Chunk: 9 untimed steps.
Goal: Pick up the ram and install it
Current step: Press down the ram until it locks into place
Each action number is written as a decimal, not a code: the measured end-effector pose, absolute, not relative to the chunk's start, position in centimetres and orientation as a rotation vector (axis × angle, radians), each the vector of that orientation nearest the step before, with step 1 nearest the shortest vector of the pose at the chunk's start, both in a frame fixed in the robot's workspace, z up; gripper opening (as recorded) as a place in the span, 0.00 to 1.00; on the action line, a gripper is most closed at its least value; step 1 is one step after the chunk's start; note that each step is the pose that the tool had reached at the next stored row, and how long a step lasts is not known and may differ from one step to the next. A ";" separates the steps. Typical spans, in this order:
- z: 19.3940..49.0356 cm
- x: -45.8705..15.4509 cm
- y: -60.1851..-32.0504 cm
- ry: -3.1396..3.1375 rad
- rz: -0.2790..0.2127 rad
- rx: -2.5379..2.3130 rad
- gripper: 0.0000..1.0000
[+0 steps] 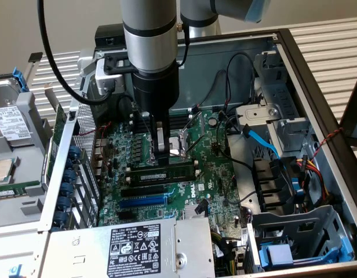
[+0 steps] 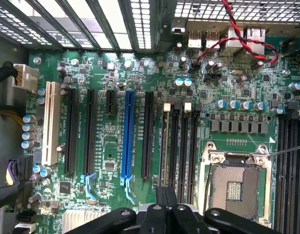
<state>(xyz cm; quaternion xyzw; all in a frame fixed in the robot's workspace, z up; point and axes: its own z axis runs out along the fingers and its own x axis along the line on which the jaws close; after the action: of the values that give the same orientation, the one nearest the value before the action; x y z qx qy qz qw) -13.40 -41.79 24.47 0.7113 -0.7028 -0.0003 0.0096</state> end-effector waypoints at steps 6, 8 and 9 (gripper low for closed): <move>24.2 -13.6 -41.8 -2.196 -0.002 2.219 0.11; 24.1 -13.6 -41.8 -2.197 -0.002 2.218 0.11; 24.0 -13.6 -41.7 -2.198 -0.002 2.217 0.11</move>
<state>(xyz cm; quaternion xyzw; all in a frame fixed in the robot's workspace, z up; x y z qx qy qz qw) -13.62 -41.74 24.03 0.7101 -0.7040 -0.0007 0.0100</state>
